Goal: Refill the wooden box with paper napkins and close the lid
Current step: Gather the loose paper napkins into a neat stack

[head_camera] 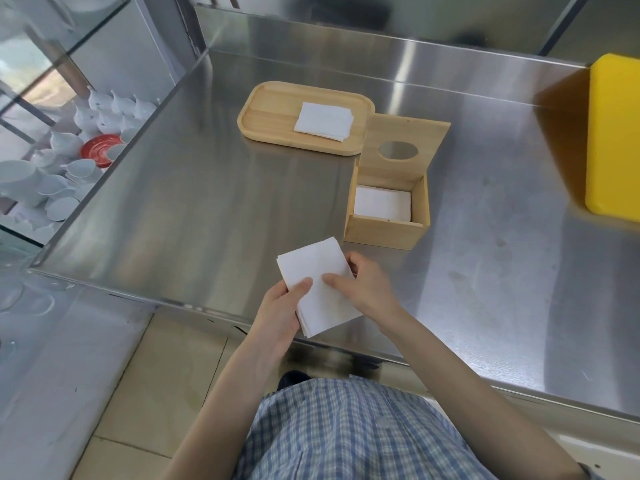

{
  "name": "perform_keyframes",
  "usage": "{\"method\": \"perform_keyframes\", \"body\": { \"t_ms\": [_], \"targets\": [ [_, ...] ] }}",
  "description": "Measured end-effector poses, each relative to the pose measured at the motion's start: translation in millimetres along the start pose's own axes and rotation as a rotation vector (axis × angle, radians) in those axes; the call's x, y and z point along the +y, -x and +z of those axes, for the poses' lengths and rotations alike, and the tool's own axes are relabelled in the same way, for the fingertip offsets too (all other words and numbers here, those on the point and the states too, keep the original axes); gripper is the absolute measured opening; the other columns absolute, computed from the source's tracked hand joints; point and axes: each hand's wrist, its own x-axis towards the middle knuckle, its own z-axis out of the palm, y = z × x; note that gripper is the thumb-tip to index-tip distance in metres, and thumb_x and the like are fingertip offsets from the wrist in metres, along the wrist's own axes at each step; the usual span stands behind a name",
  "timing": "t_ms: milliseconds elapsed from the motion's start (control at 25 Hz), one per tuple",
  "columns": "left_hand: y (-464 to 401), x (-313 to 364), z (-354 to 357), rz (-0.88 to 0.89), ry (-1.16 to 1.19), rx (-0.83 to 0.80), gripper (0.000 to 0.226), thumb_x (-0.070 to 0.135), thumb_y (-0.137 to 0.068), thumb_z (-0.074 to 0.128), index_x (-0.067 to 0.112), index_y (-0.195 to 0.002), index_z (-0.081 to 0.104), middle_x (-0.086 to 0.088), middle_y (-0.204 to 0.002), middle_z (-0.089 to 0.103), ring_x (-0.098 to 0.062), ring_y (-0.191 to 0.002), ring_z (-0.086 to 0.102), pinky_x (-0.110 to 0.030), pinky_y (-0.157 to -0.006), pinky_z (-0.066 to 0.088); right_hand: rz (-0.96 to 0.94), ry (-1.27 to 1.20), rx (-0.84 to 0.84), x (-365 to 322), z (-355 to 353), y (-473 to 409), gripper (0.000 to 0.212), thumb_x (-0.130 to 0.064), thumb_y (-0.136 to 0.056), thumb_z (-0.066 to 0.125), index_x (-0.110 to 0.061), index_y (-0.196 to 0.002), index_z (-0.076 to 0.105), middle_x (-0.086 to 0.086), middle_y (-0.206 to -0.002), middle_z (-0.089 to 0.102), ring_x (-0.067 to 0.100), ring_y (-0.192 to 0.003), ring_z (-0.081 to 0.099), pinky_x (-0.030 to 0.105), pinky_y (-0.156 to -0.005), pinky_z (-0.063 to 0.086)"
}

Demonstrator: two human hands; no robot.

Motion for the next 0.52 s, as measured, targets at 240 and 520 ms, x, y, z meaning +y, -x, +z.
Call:
{"method": "perform_keyframes", "body": {
  "t_ms": [240,520],
  "targets": [
    [-8.6,16.1,-9.2,0.112,0.118,-0.06,0.019,0.011,-0.096,0.044,0.007,-0.106,0.06,-0.007,-0.1,0.067,-0.022,-0.088,0.063,-0.034,-0.078,0.05,-0.025,-0.172,0.071,-5.3,-5.4,-6.0,0.036,-0.033,-0.088,0.059,-0.017,-0.12,0.051,-0.007,-0.104,0.054,0.013,-0.097,0.054,0.025,-0.083,0.045],
    [-24.0,40.2,-13.8,0.203,0.301,-0.272,0.032,0.016,-0.097,0.04,0.008,-0.124,0.054,-0.009,-0.119,0.066,-0.023,-0.104,0.064,-0.036,-0.084,0.056,0.023,-0.343,-0.012,-8.6,-6.3,-18.4,0.038,-0.036,-0.087,0.059,-0.018,-0.12,0.053,-0.003,-0.115,0.062,0.013,-0.102,0.059,0.033,-0.093,0.049]
  ]
}}
